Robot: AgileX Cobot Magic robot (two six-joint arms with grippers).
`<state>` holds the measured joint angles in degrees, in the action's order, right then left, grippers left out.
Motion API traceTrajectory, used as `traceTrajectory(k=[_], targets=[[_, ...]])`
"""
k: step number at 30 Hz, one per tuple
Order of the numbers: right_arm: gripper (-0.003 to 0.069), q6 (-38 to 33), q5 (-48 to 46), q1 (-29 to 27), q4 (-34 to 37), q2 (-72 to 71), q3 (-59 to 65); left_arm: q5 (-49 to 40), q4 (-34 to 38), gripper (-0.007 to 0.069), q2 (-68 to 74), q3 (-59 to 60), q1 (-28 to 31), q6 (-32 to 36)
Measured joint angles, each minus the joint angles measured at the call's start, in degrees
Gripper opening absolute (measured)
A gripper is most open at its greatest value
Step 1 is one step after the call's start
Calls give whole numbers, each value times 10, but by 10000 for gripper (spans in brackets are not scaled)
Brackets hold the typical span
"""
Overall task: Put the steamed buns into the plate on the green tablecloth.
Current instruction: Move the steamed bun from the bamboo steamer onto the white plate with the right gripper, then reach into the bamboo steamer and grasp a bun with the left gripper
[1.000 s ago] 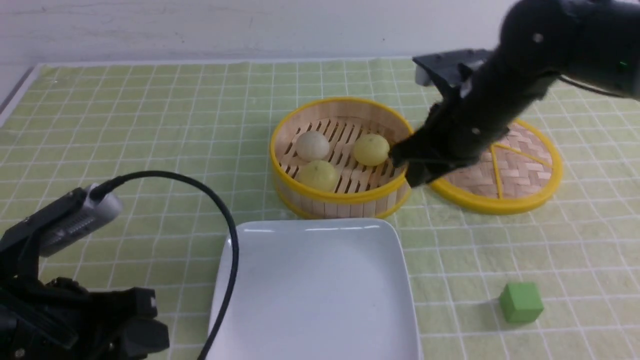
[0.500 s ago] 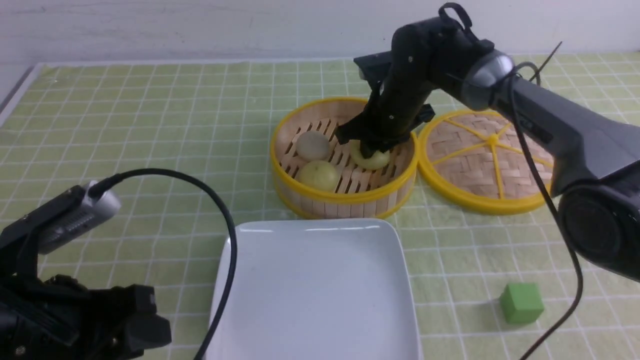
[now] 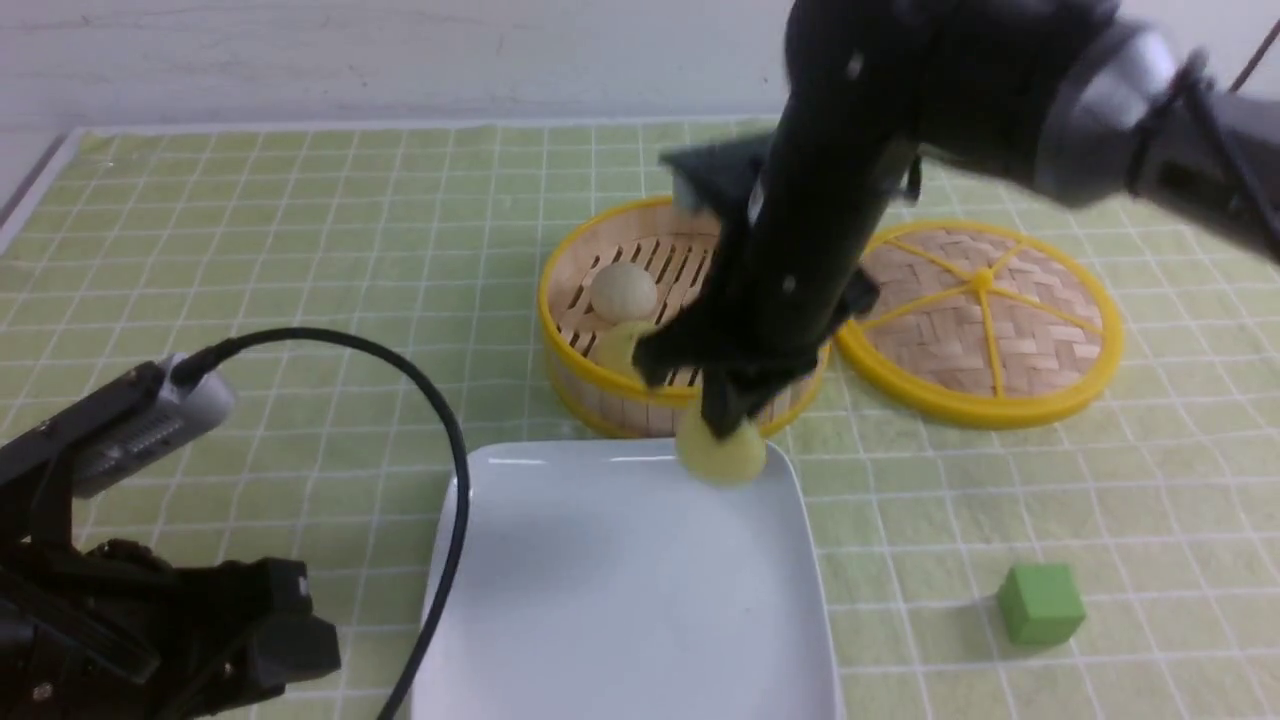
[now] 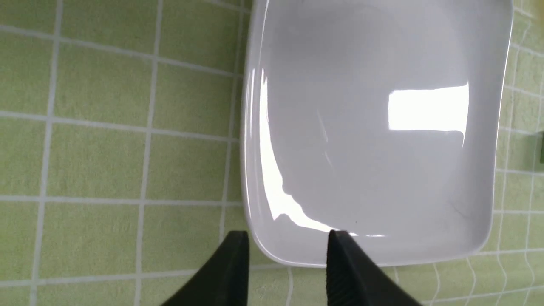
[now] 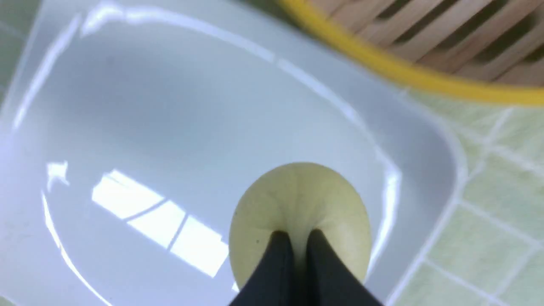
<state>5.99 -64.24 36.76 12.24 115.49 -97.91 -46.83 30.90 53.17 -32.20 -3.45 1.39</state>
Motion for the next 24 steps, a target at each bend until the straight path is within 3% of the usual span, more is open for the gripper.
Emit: traceTrajectory(k=[3,5,6,8,12,15,18,20,24], targets=[[55,3,62,14,1,14,50,8,0,286,0,0,0,0],[137,6,87,15,1,28,62,9,0,286,0,0,0,0],[137,6,87,15,1,28,62,9,0,286,0,0,0,0],[287,6,65,7,-1,29,45,12,0,286,0,0,0,0],[403,-8,-29,-14,-3,8,-23,26,-1,253,0,0,0,-8],[307,-16,-43,-37,-19,-42,-53,33,-11,161,10,-14,0,-32],[115,-17,-49,-53,-40,-119,-20,23,-23,46,42,-48,0,-30],[5,-17,-55,-62,-45,-179,45,-2,-21,8,81,-97,0,-5],[-15,-17,-62,-69,-53,-279,175,-48,16,2,167,-183,-2,35]])
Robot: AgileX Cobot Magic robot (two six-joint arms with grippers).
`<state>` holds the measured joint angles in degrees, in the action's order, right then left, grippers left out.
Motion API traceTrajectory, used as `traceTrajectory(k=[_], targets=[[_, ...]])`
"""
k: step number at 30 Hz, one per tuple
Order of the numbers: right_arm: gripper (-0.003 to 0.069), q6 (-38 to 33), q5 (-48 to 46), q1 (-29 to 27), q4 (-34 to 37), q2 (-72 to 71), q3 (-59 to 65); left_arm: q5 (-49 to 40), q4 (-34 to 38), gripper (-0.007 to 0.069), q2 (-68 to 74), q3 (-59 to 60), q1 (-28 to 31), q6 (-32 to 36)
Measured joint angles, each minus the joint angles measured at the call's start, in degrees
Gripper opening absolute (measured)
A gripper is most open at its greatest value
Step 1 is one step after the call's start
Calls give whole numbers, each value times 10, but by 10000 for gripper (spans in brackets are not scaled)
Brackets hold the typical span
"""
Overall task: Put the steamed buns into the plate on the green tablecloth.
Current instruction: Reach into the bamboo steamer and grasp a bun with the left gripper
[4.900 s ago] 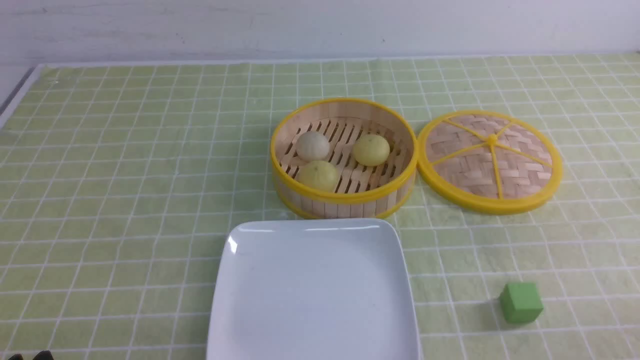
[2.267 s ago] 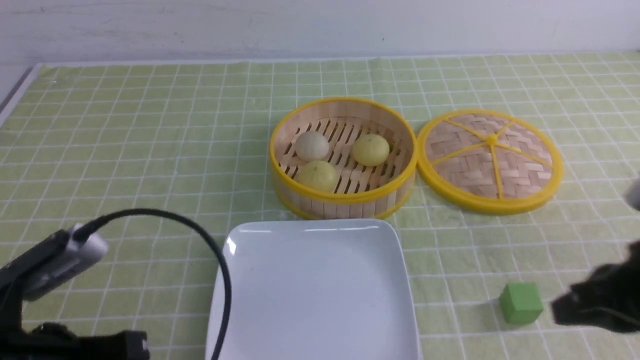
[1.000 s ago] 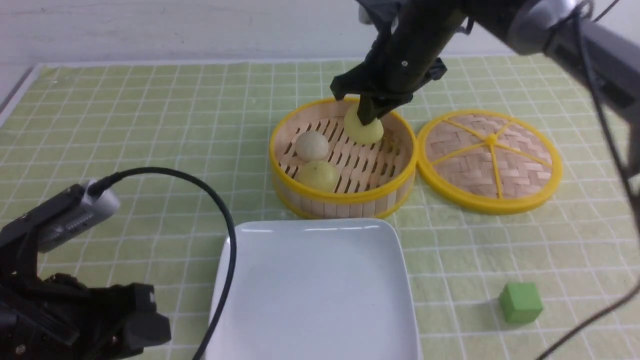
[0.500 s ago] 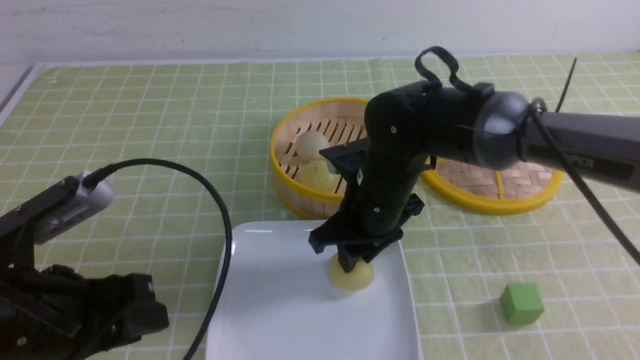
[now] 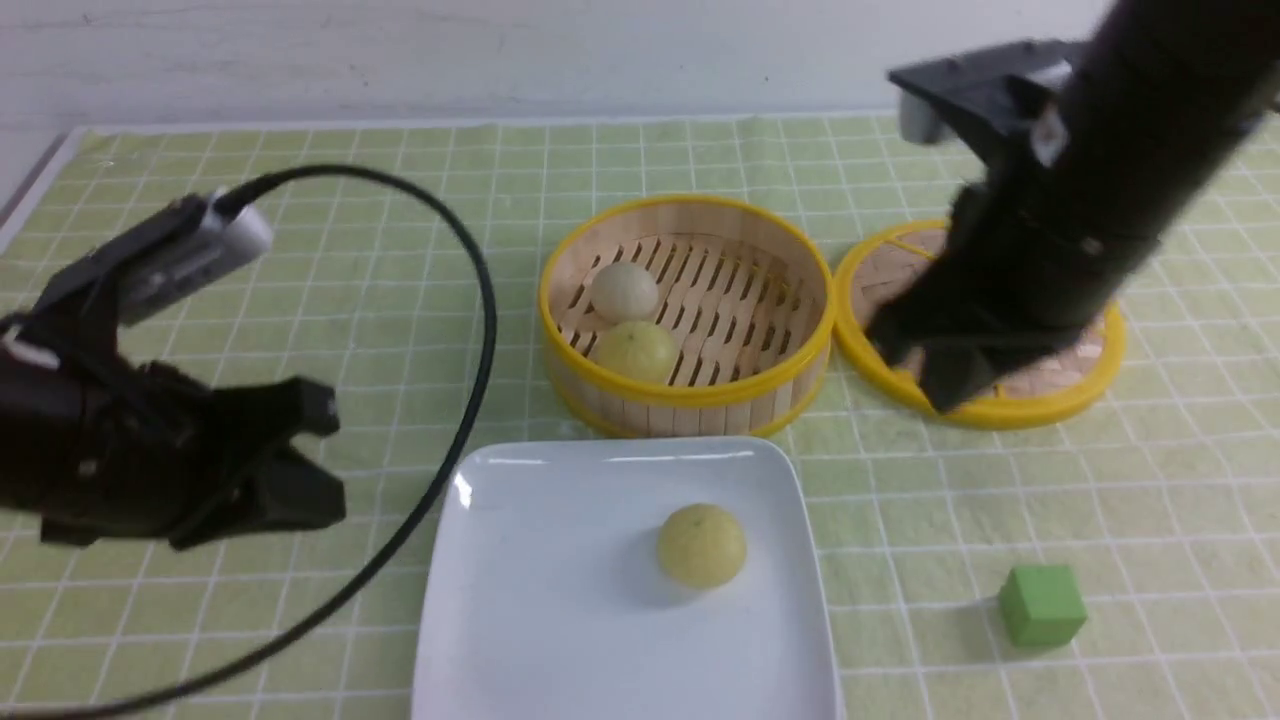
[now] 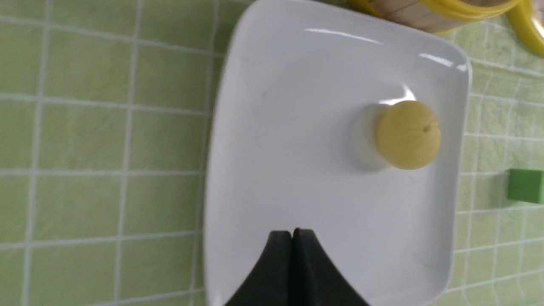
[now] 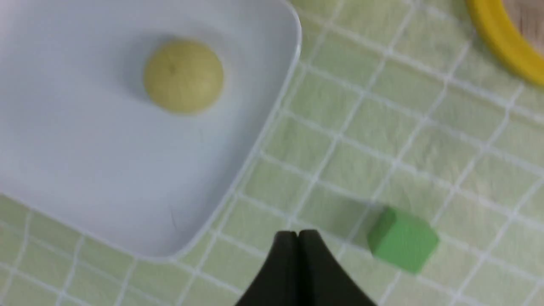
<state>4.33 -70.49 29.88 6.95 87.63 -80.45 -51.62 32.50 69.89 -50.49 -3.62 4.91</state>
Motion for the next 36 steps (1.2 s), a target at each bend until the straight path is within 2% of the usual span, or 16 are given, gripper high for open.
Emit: traceTrajectory(k=[4,7,10,11,12,15,20,25,30,31,32,33,34,35,36], targets=[[-15,6,19,-3,-11,-100,142,-6,35,21,98,-86,-46,8],[-15,9,63,-3,-13,-155,212,24,26,91,167,-155,-118,-2],[-15,9,91,-3,-16,-181,243,29,2,198,239,-240,-162,-57],[-15,9,93,-3,-17,-182,244,29,0,205,249,-245,-167,-61],[-15,9,97,-3,-19,-186,248,27,-19,258,278,-287,-183,-85],[-15,9,110,-3,-26,-186,250,13,-73,351,349,-376,-209,-122],[-11,9,124,-3,-47,-186,252,2,-182,386,453,-502,-225,-161],[-8,9,130,-3,-47,-186,252,2,-247,379,532,-576,-224,-178],[-5,9,138,-3,-47,-186,252,-4,-245,335,574,-599,-224,-180],[-3,9,138,-3,-48,-186,252,-12,-242,259,577,-600,-224,-181],[-3,9,138,-3,-48,-186,252,-15,-242,235,577,-600,-224,-181],[-1,9,139,-3,-49,-186,252,-28,-241,139,575,-603,-224,-181],[-1,9,139,-3,-49,-186,252,-31,-241,114,574,-604,-224,-181],[-1,9,139,-3,-49,-186,252,-49,-241,49,565,-612,-224,-181],[-1,9,140,-3,-49,-186,252,-66,-242,31,558,-622,-224,-181]])
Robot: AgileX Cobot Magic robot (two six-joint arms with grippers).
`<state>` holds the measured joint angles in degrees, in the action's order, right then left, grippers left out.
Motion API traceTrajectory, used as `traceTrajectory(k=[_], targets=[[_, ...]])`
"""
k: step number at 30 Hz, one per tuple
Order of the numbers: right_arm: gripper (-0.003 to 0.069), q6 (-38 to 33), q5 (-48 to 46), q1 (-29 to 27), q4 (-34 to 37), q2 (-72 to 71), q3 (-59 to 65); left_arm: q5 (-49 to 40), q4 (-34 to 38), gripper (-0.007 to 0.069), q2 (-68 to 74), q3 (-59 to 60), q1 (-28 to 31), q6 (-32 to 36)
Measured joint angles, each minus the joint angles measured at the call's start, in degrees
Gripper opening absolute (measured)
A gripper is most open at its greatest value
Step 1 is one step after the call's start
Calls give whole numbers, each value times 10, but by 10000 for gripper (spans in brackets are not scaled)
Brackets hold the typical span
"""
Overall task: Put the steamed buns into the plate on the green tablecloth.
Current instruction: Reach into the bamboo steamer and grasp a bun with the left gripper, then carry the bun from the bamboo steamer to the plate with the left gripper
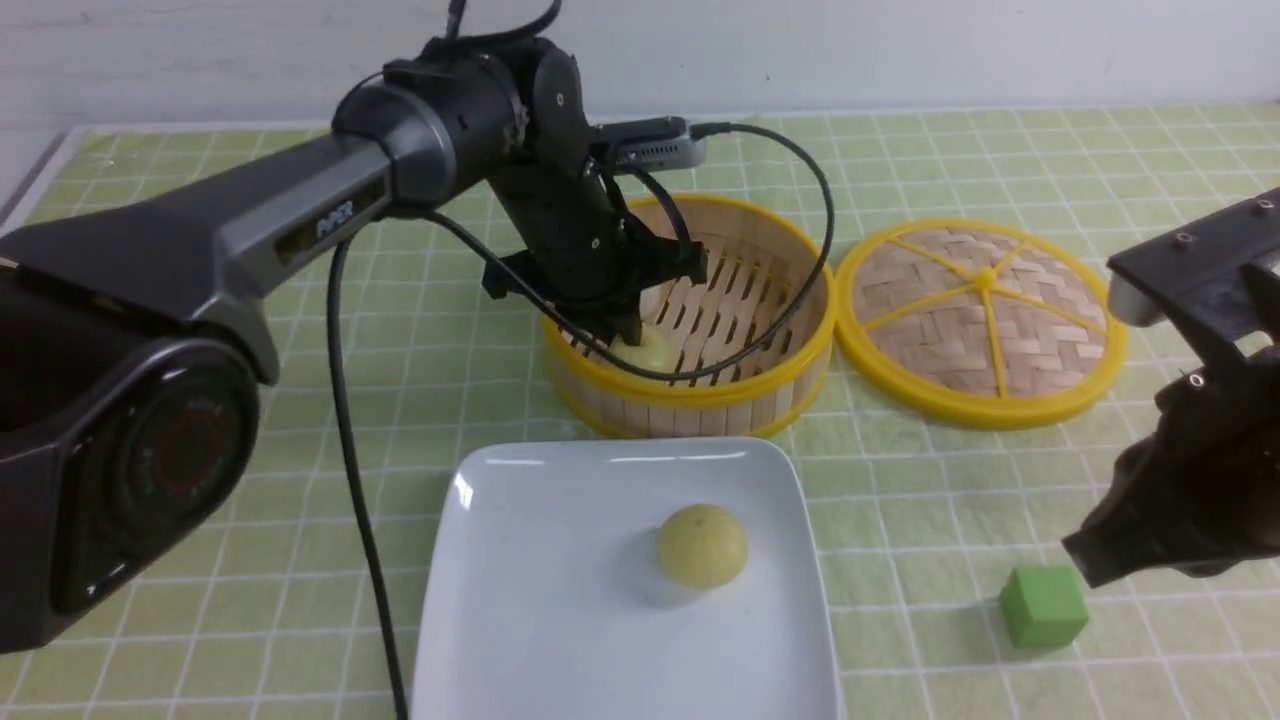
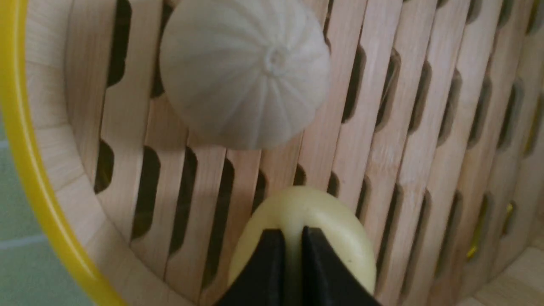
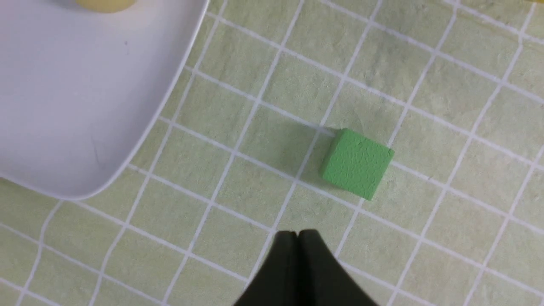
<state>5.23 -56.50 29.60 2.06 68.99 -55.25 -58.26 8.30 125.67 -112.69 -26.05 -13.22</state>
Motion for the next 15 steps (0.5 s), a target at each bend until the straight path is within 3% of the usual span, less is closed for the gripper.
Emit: traceTrajectory(k=[7,12,15], targets=[[3,0,2,0,0,0,1,-109,-35,22,-120,-34,-6,8],[5,0,2,0,2,0,9,-121,-46,22,-171,78,-31,0],[8,0,7,0,4,0,13,-108,-53,34,-153,216,-61,-32]])
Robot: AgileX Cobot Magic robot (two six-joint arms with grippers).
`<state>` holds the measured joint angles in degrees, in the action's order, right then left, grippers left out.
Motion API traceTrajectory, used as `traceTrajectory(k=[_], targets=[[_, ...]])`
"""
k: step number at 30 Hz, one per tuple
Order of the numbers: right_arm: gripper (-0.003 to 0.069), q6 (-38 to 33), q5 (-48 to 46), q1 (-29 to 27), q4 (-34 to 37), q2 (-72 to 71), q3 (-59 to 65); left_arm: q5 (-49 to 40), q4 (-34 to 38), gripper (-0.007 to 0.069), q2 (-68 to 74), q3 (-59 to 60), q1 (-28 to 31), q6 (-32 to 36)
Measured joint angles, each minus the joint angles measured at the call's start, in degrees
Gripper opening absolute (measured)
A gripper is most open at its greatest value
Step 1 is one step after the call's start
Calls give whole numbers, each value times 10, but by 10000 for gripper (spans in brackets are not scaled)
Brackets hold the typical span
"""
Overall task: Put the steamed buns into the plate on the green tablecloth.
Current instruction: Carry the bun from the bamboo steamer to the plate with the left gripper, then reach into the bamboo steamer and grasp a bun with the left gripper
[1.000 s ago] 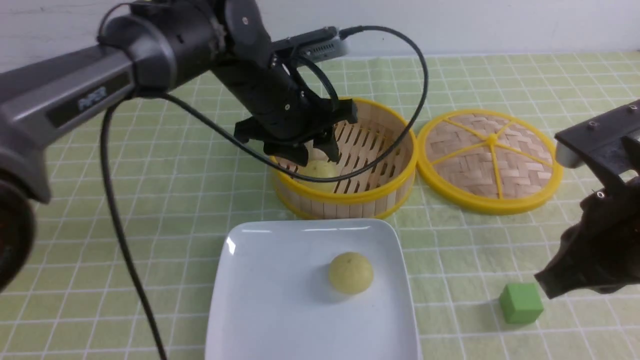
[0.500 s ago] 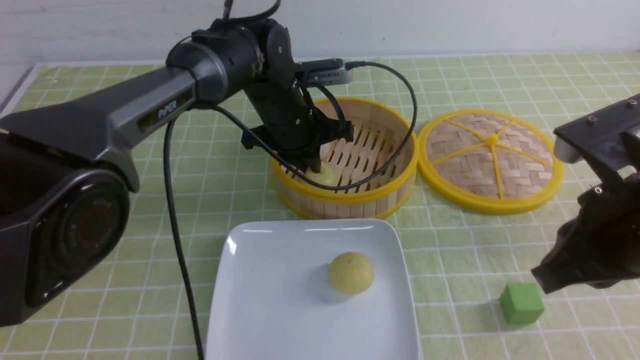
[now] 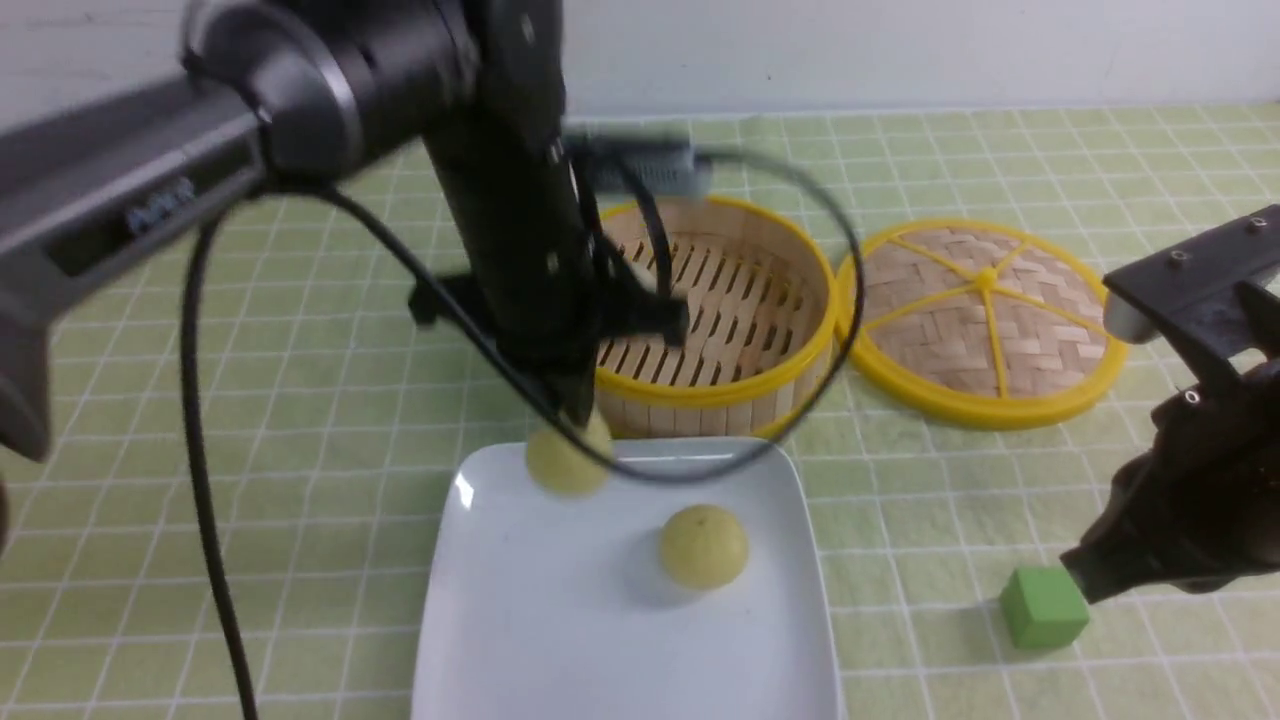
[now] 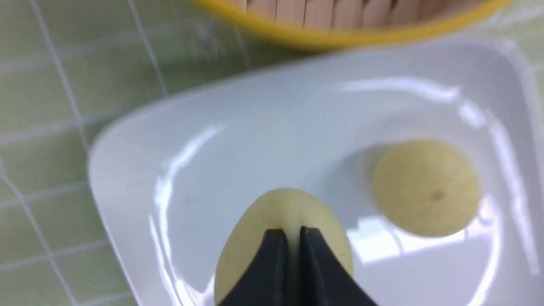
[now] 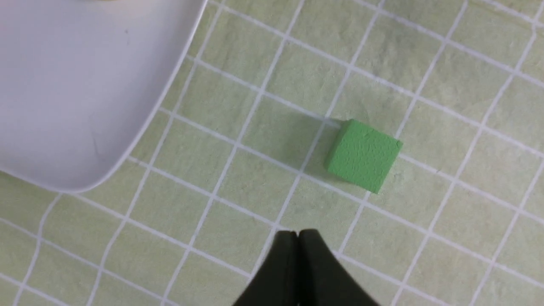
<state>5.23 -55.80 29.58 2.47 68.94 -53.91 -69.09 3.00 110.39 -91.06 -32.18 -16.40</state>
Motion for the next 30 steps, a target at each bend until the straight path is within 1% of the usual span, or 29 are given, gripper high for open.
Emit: traceTrajectory(k=[4,6,7,8,9,10,12,13,14,15,16,17,18,20,21,22,23,24,25,26,27,28,29,30], targets=[[12,0,4,0,1,0,0,42,-3,90,16,72,-18,-23],[12,0,7,0,2,0,0,56,-4,157,18,82,-22,-26],[13,0,8,0,2,0,0,60,-4,218,17,82,-22,-28],[14,0,8,0,2,0,0,61,-4,228,17,81,-22,-29],[13,0,9,0,2,0,0,58,-6,309,17,76,-22,-40],[13,0,9,0,2,0,0,54,-7,351,17,73,-22,-46],[13,0,9,0,2,0,0,37,-11,460,15,66,-22,-76],[13,0,9,0,2,0,0,31,-12,496,13,64,-22,-84],[13,0,9,0,2,0,0,30,-13,512,12,64,-22,-87],[13,0,8,0,2,0,0,23,-19,561,10,58,-22,-94],[15,0,6,0,2,0,0,18,-27,587,9,48,-22,-98],[15,0,6,0,2,0,0,17,-30,591,9,43,-22,-99],[15,0,6,0,3,0,0,16,-51,601,9,15,-22,-101],[18,0,4,0,3,0,0,23,-83,577,9,-24,-22,-103],[18,0,4,0,3,0,0,29,-102,534,11,-54,-21,-108],[18,0,4,0,3,0,0,30,-102,524,12,-54,-21,-108],[20,0,3,0,3,0,0,32,-116,433,21,-100,-16,-121],[21,0,4,0,3,0,0,31,-116,365,30,-125,-11,-125],[22,0,5,0,3,0,0,27,-113,267,45,-157,-3,-122],[23,0,7,0,4,0,0,20,-104,153,69,-200,10,-105],[24,0,9,0,5,0,0,14,-88,87,98,-236,26,-84],[24,0,9,0,5,0,0,13,-88,77,98,-236,26,-84],[27,0,9,0,6,0,0,3,-35,23,146,-314,53,-50],[27,0,9,0,6,0,0,1,-35,20,151,-314,56,-50]])
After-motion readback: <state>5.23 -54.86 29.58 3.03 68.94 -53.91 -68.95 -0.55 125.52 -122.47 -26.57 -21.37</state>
